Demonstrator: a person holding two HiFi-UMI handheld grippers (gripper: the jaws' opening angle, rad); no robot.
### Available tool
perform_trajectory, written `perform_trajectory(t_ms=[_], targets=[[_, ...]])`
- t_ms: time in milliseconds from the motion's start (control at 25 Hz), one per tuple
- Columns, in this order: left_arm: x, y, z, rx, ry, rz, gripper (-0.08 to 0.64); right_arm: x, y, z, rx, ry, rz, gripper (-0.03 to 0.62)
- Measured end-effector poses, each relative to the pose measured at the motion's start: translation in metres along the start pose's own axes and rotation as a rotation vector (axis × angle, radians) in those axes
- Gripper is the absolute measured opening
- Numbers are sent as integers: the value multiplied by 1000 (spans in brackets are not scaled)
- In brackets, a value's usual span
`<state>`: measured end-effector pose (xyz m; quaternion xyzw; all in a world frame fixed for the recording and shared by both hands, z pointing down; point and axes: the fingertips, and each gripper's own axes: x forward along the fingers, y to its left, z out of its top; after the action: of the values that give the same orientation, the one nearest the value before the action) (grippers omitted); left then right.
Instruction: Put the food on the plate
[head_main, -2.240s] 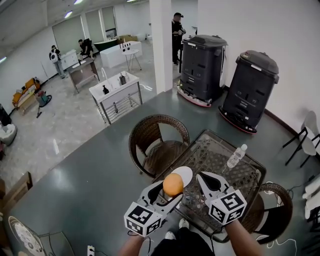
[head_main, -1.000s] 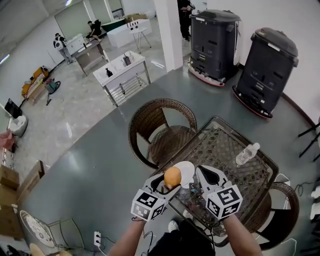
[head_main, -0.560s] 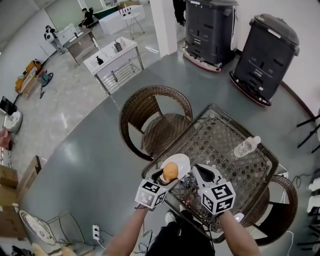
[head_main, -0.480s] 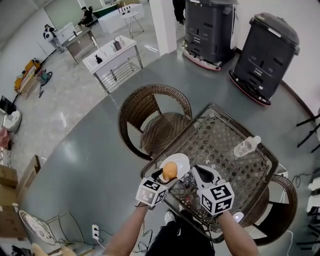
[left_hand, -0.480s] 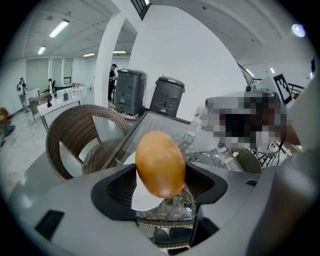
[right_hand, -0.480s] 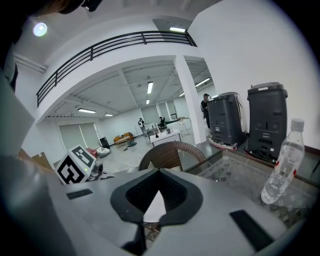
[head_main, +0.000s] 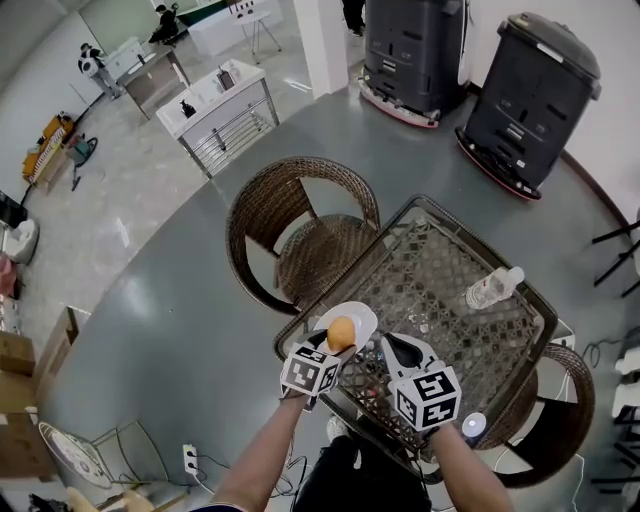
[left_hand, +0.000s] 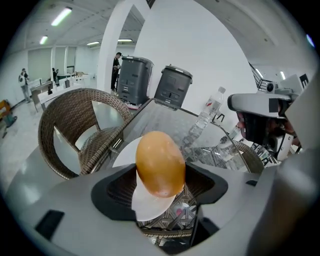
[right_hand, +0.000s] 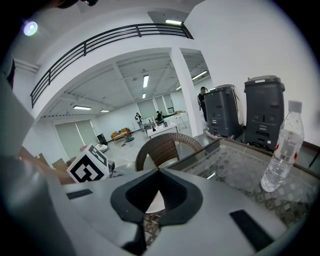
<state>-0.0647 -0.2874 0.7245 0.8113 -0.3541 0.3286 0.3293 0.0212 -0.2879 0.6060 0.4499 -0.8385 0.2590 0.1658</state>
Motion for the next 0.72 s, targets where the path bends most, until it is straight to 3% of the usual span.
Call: perform_trajectory(t_ms=[440,720], targets=[[14,3,-5,-75,8,-13,302,-3,-1,-8,16,13,2,3],[14,6,-6,-75,-9,16,302,-3,3,-6,14,11,11,3]])
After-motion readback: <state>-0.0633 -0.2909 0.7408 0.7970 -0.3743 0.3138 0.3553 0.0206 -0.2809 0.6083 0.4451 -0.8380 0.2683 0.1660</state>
